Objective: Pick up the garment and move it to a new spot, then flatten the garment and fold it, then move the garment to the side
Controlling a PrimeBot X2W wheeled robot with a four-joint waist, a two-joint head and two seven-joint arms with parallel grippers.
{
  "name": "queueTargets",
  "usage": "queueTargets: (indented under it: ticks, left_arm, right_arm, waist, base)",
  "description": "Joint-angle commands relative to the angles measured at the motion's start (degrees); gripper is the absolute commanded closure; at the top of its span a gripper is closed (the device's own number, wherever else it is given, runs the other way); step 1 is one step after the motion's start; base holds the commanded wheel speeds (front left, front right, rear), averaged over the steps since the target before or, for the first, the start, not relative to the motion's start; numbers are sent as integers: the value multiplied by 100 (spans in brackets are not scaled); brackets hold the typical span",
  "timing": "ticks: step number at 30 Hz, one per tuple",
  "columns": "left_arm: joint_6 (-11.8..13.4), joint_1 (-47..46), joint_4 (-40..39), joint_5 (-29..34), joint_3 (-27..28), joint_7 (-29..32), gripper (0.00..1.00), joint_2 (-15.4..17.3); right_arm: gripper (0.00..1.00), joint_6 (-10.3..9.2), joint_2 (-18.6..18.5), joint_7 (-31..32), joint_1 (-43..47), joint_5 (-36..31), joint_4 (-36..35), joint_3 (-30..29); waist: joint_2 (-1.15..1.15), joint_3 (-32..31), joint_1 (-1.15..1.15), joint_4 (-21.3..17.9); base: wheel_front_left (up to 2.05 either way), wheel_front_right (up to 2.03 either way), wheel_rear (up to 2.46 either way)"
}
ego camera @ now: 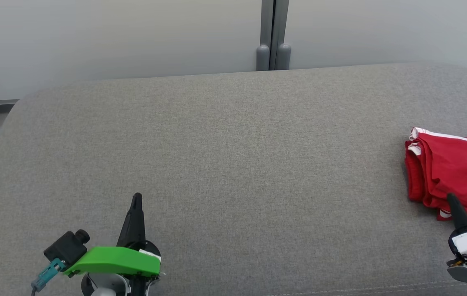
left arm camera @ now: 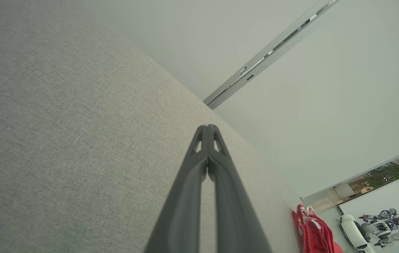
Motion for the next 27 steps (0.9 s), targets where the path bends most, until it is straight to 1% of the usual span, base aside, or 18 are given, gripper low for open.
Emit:
queueTargets:
  ticks: [1,11,27]
  left_arm:
    - [-56,-182,-44,-209,17,-20,100,-20]
    - [-189,-244,7,-875,2,-24,100,-102]
    - [-357,-317,76,-1658,-18,-30,100,-207]
  right_arm:
    - [100,2,-71,92,-176,223,9,-97]
    - [100,2,-132,466,-330,936,241,-394]
    - [100,2,-199,917,-529,1794,519,-757]
  waist:
    - [0,1,0,-5]
    - [0,6,0,-36]
    - [0,13,0,-77]
  base:
    - [0,0,0]
    - [0,0,0]
    - [0,0,0]
